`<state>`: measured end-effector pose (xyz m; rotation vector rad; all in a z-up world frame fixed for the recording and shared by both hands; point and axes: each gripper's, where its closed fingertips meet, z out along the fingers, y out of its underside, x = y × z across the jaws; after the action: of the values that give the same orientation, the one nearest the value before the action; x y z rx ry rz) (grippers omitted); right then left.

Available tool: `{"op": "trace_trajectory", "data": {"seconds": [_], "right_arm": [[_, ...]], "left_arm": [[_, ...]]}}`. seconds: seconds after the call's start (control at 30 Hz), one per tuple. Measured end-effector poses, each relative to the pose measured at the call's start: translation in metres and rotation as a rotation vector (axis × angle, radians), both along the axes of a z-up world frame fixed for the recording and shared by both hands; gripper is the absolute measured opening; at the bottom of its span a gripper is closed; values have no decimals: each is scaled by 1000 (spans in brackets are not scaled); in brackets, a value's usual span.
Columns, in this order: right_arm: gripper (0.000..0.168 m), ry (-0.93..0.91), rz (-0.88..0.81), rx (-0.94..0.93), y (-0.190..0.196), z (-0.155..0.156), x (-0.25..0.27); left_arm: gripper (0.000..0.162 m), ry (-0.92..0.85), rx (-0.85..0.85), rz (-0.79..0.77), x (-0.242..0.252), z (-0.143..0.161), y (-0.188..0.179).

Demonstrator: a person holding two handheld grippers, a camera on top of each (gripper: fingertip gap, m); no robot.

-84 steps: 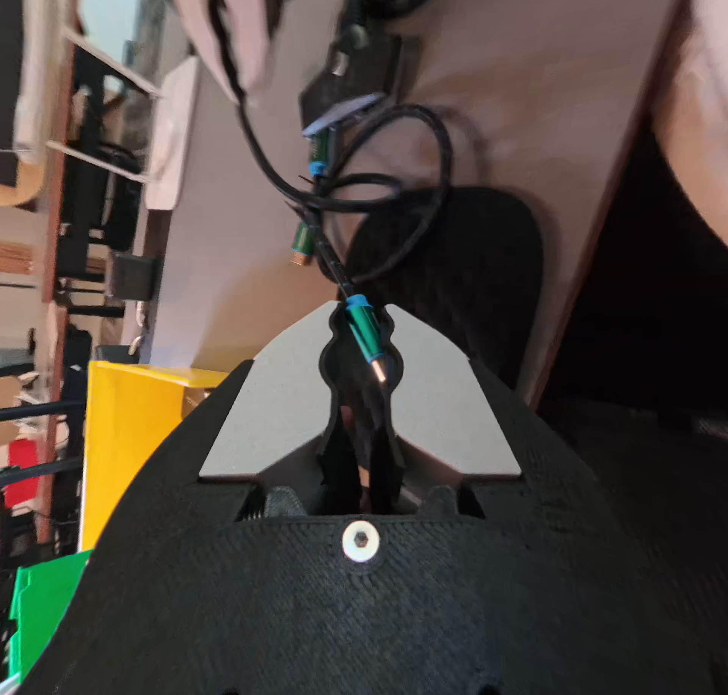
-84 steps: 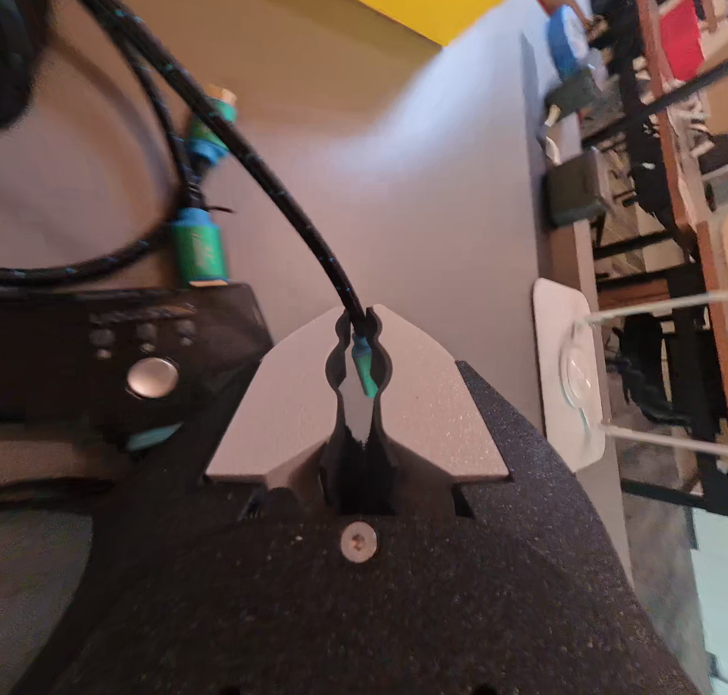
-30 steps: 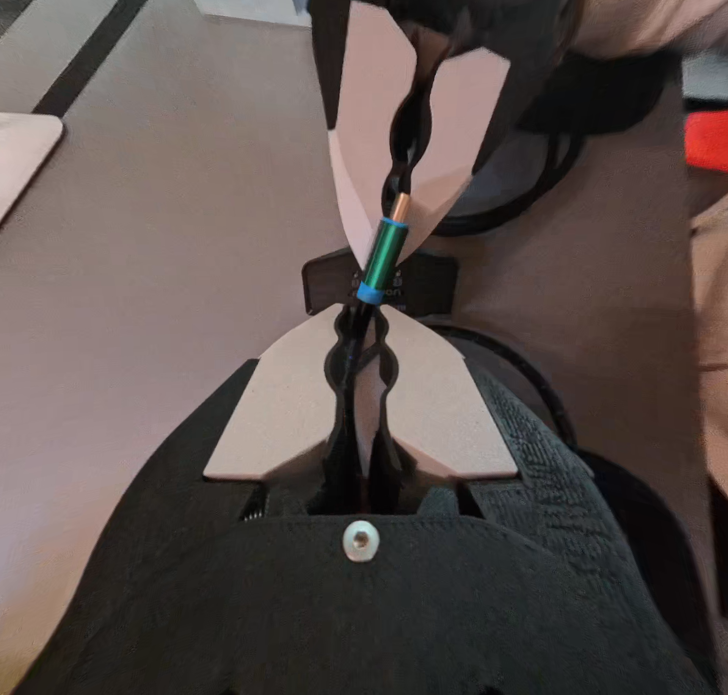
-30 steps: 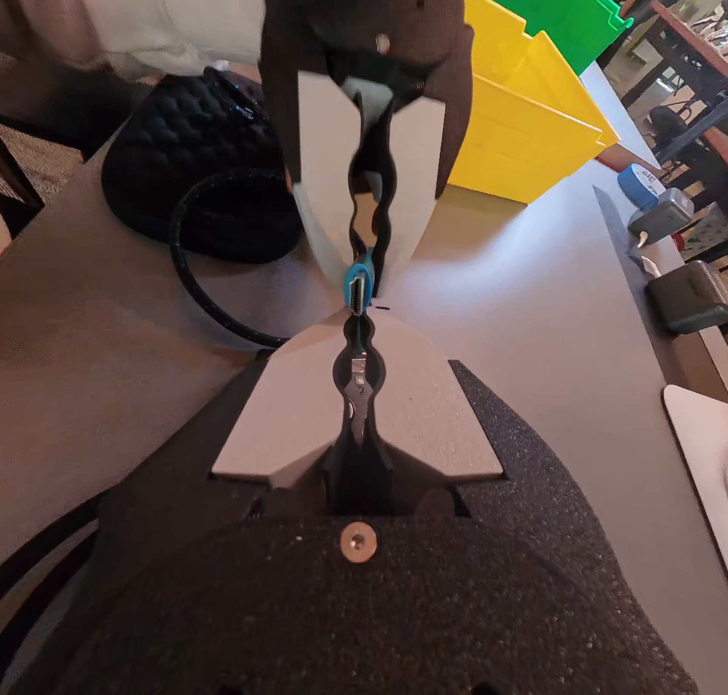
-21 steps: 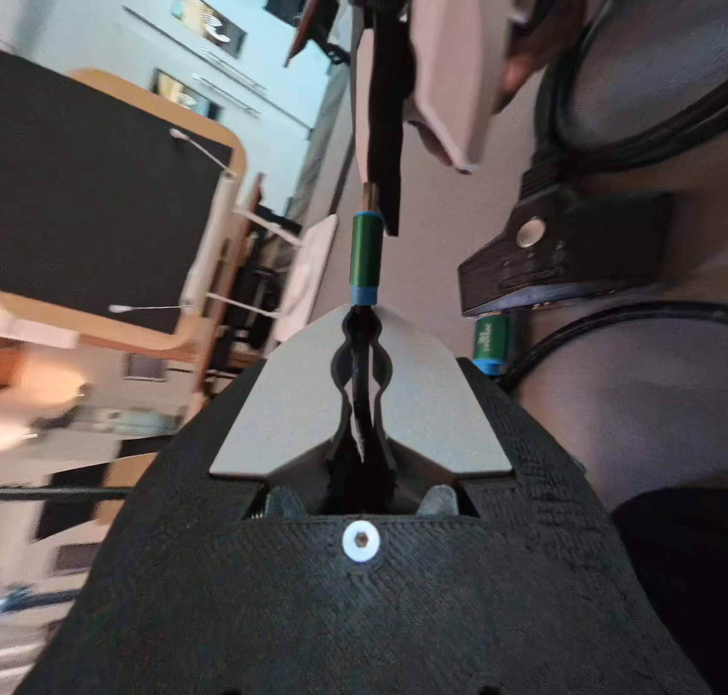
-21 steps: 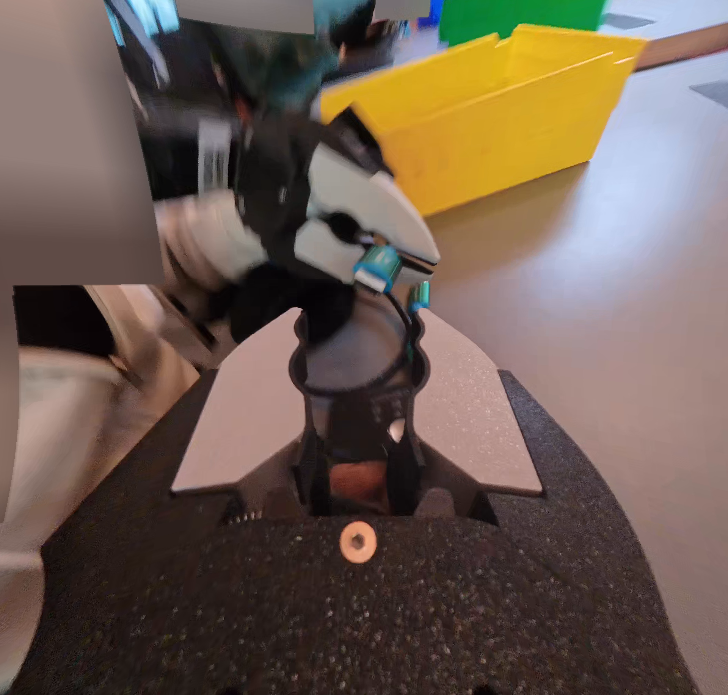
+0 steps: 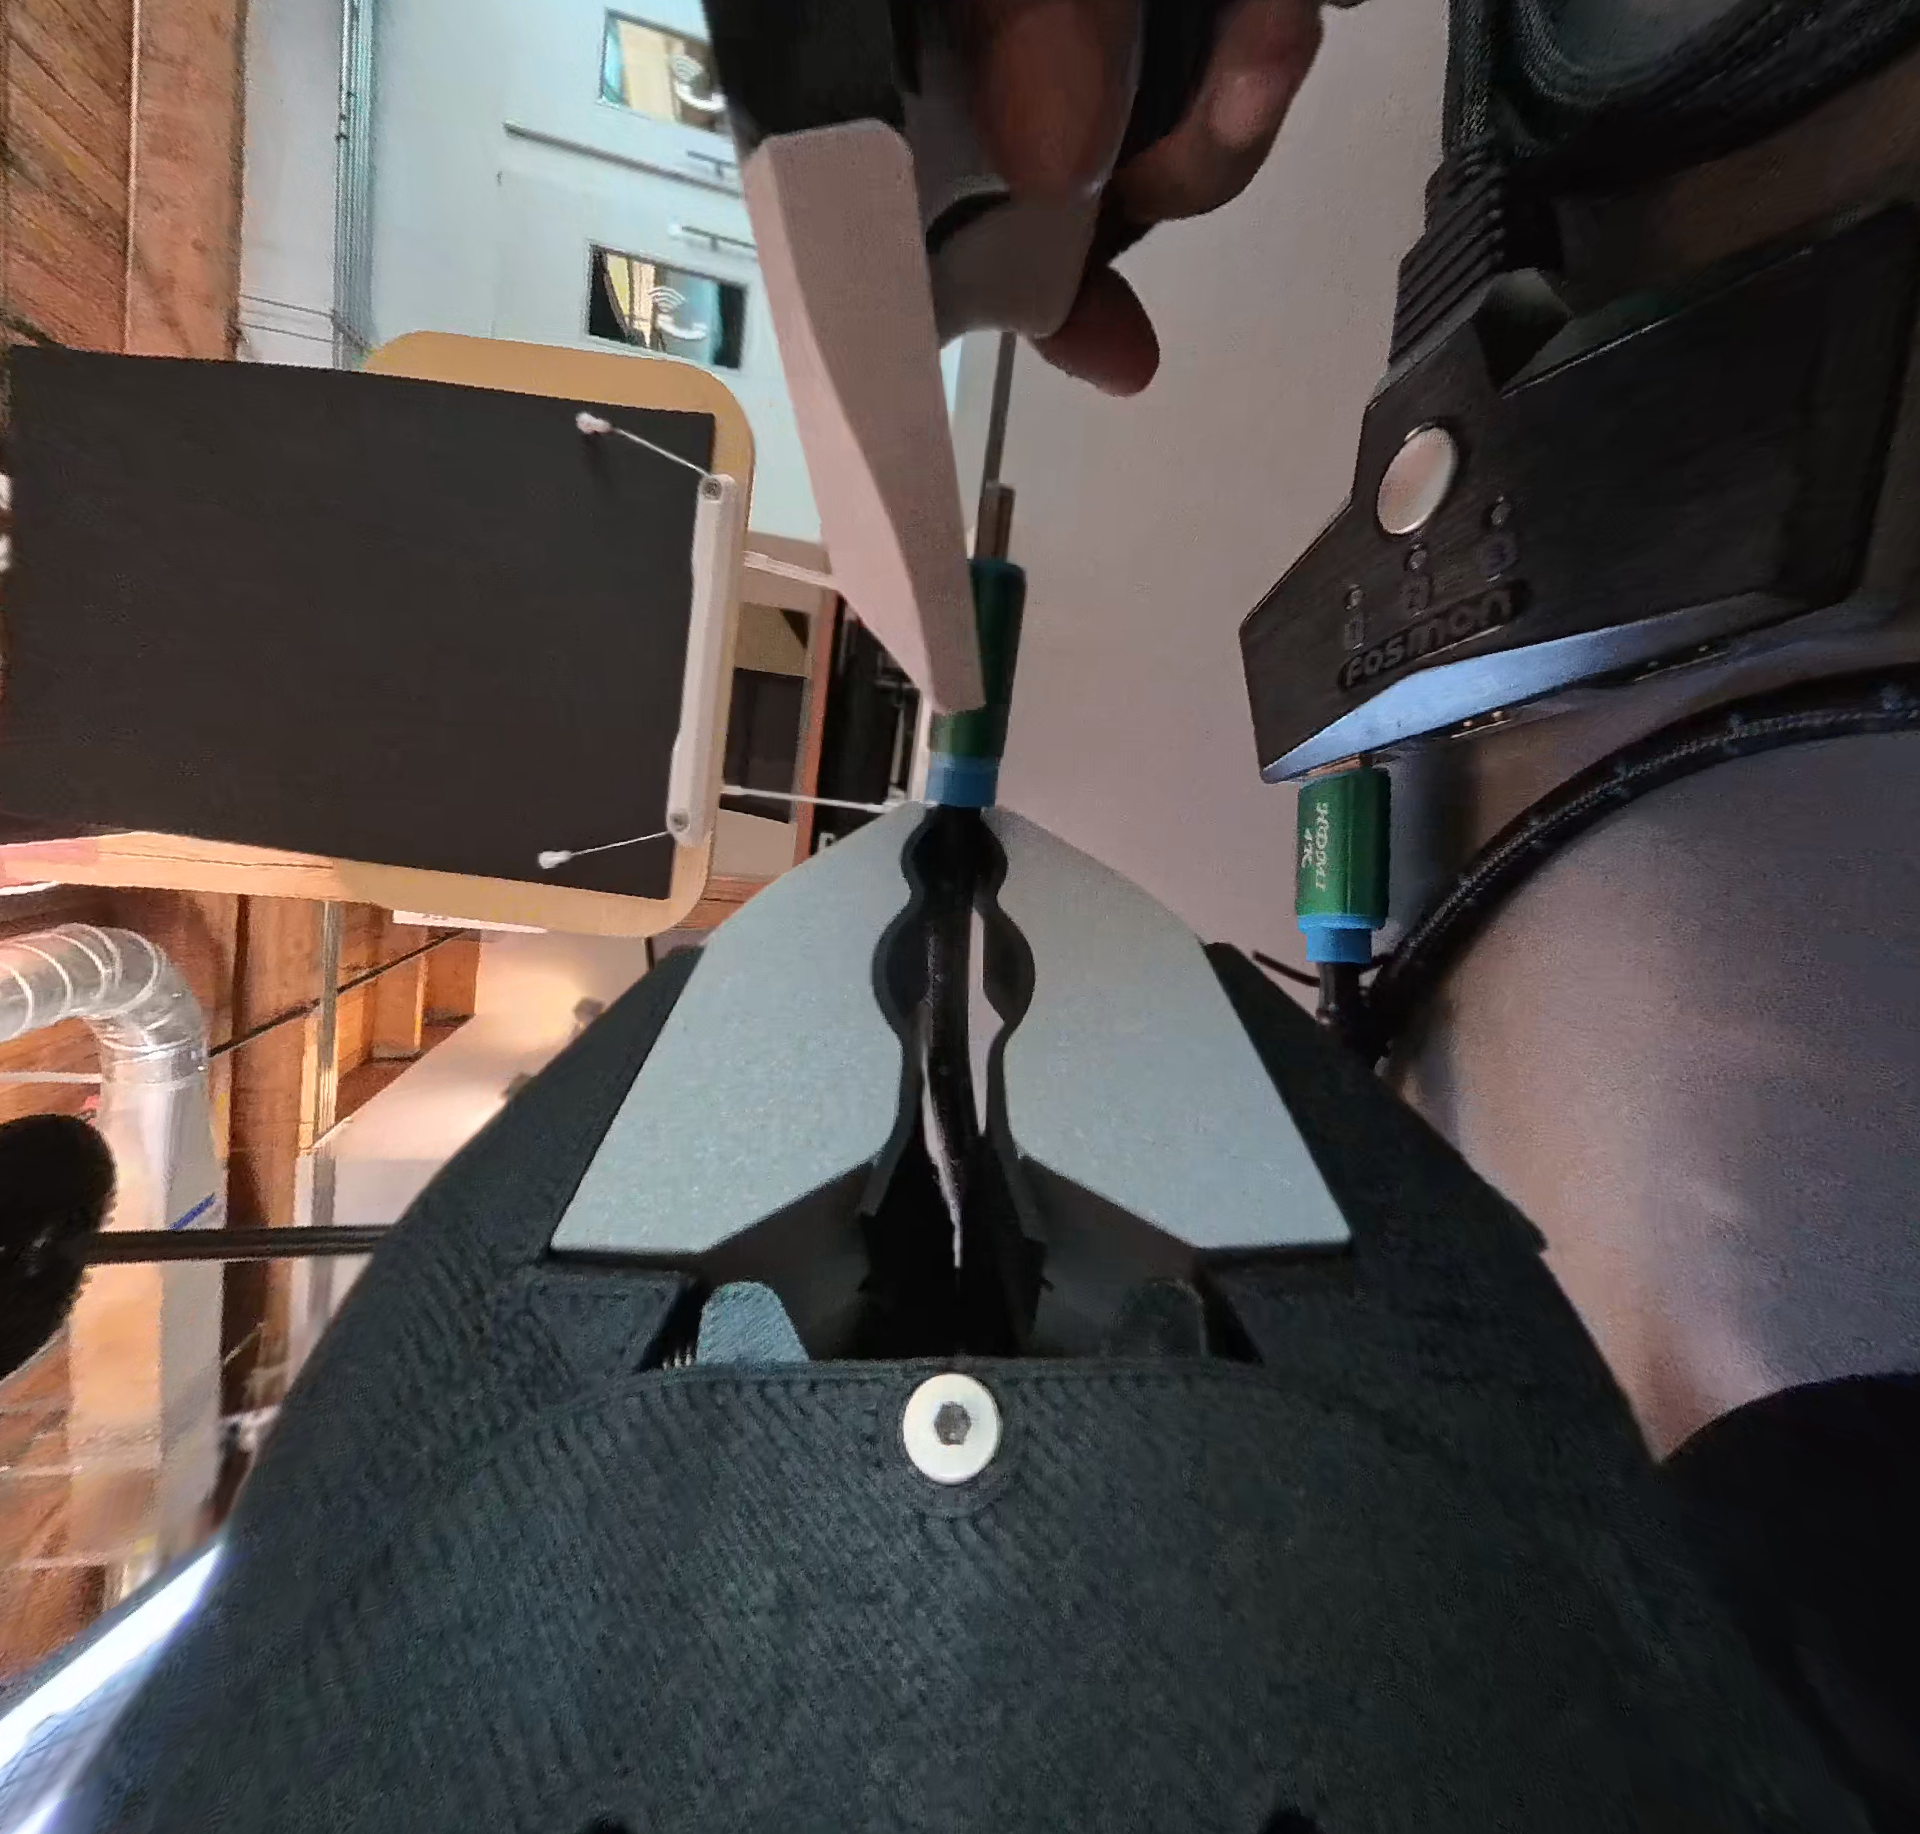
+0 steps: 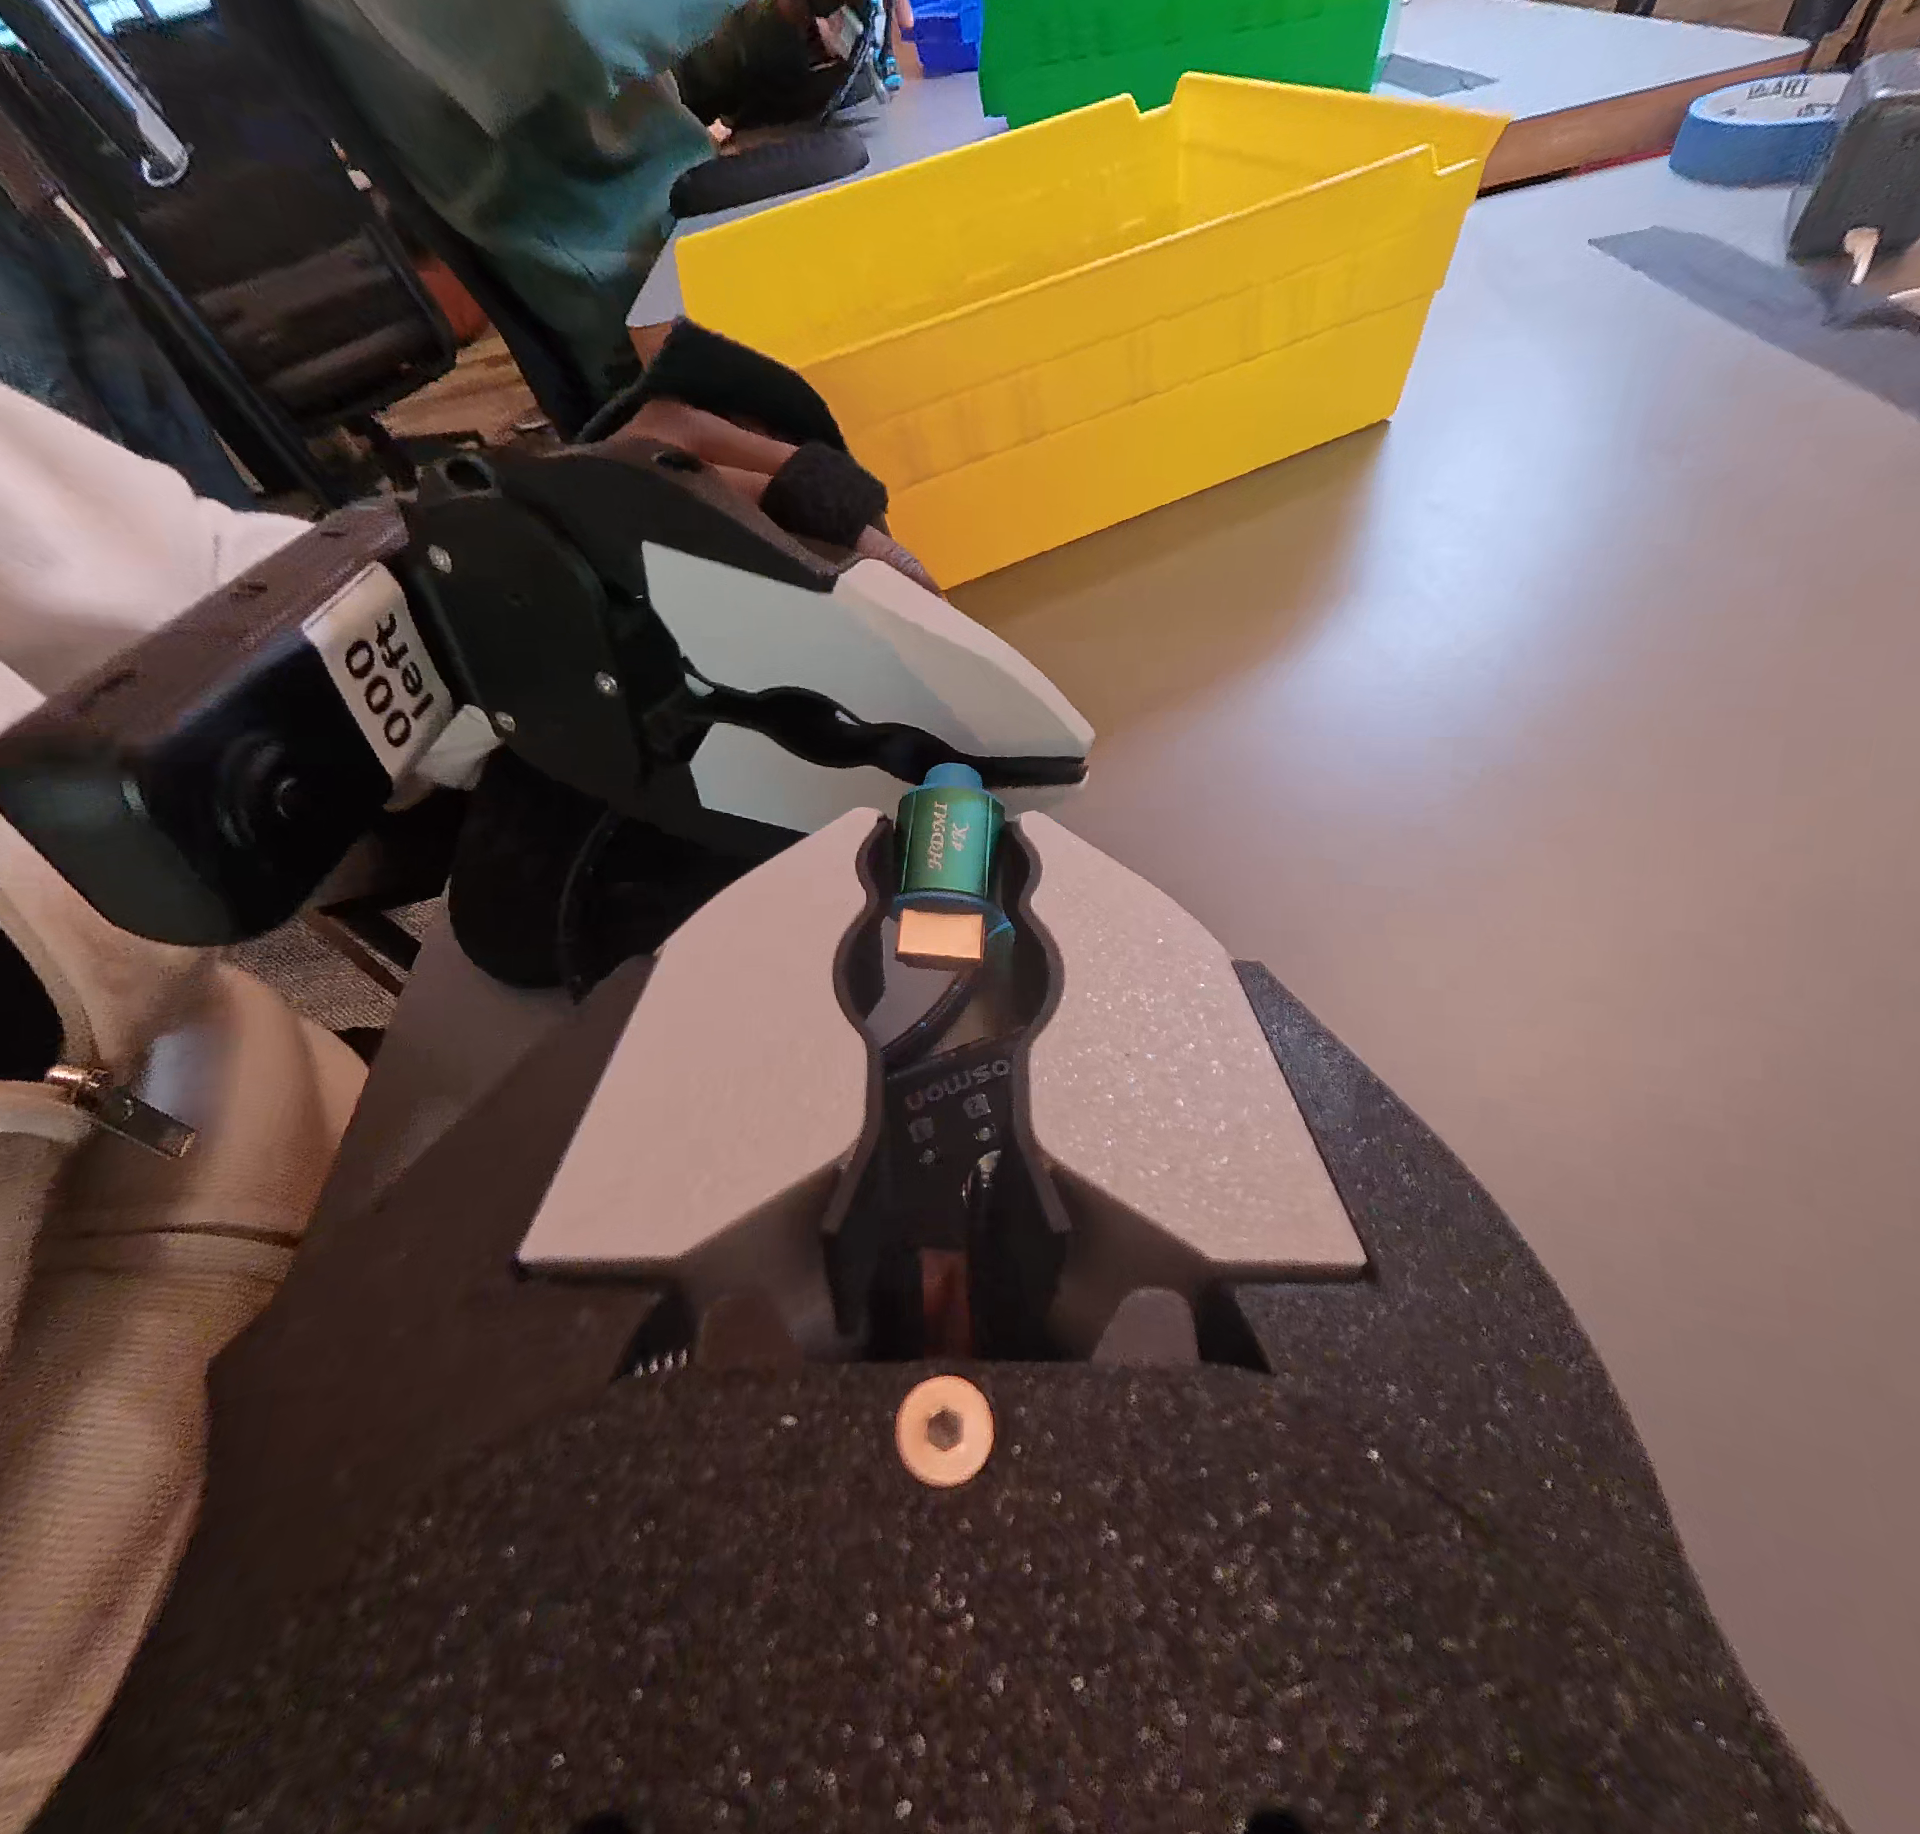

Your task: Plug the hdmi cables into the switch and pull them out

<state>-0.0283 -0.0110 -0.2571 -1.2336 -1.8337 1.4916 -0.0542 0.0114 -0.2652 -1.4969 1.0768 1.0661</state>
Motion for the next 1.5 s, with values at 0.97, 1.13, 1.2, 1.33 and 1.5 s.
{"op": "trace_trajectory", "data": {"seconds": [0.97, 1.13, 1.2, 1.33, 1.5], "right_arm": [[19, 189, 158, 582, -6, -20, 10], [19, 181, 164, 608, -7, -24, 10], [19, 179, 163, 605, -6, -25, 10], [21, 107, 186, 542, -5, -30, 13], [63, -228, 237, 534, 26, -63, 48]], "left_arm": [[11, -585, -650, -317, 32, -16, -32], [7, -535, -673, -285, 28, -23, -33], [7, -521, -648, -293, 27, -23, -33], [7, -466, -602, -270, 24, -31, -33], [7, -431, -608, -186, 11, -50, -43]]}}
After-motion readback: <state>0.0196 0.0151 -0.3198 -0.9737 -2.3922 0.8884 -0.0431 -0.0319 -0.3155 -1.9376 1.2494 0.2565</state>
